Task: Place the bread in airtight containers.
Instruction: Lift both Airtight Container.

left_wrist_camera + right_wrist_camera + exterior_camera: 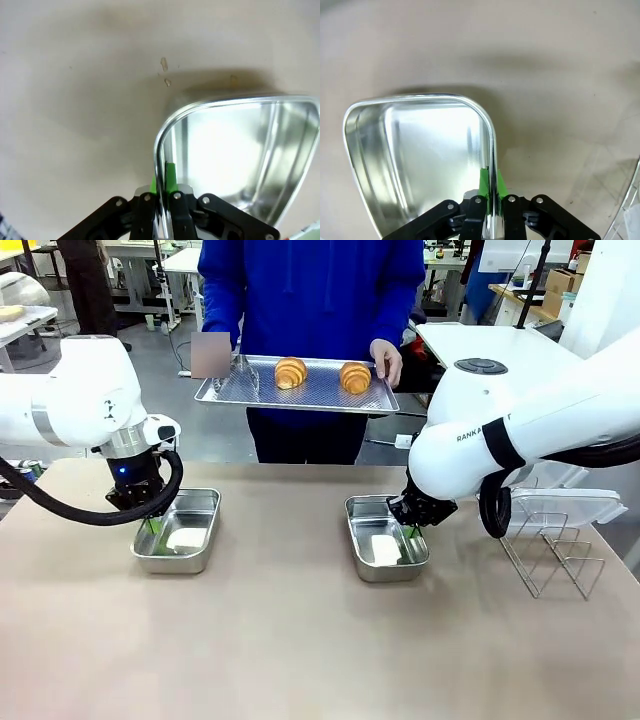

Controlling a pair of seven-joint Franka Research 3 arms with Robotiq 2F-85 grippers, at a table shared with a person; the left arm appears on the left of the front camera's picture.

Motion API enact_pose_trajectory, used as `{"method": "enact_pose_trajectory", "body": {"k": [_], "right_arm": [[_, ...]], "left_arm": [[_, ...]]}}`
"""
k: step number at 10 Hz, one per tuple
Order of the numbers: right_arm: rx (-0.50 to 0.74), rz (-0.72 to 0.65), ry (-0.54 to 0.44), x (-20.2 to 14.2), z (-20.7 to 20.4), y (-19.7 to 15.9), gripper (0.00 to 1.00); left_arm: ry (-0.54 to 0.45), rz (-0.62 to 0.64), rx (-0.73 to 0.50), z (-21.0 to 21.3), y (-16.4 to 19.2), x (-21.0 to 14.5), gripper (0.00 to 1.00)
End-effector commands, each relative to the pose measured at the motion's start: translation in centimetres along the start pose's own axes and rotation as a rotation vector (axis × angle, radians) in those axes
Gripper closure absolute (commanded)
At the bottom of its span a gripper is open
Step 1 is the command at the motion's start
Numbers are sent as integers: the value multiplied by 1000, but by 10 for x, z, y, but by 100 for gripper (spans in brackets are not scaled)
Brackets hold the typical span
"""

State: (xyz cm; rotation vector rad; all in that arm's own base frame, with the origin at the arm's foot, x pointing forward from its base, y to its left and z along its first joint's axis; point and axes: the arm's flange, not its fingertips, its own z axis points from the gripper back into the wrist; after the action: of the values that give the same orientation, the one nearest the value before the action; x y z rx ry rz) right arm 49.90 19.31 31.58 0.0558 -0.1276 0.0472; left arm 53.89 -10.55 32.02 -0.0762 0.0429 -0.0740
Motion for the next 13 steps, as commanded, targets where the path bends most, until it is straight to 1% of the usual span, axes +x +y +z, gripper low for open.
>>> {"method": "enact_pose_trajectory", "body": {"k": [1,2,3,5,6,8,9,10,12,13], "right_arm": [[-53,-24,-8,1,2,4,100],[-24,37,-30,2,1,3,100],[-4,-1,1,0,0,0,100],[-4,-1,1,0,0,0,100],[-5,5,-1,0,0,0,96],[2,-77,-21,7,42,-5,96],[0,-97,-7,11,60,-5,96],[-12,-114,2,12,76,-6,96],[-24,-122,-11,13,115,-9,96],[-29,-124,-17,13,127,-10,96]], "left_arm": [[10,12,14,-2,-1,4,100],[-38,9,-23,-1,-1,7,100],[1,0,0,0,0,0,100],[1,0,0,0,0,0,100],[-5,2,-3,0,0,2,97],[-43,47,0,39,-12,-10,97],[-50,46,-12,56,-19,-15,97],[-53,37,-26,71,-27,-19,97],[-50,53,-52,106,-43,-19,97],[-56,80,-48,117,-50,-19,97]]}}
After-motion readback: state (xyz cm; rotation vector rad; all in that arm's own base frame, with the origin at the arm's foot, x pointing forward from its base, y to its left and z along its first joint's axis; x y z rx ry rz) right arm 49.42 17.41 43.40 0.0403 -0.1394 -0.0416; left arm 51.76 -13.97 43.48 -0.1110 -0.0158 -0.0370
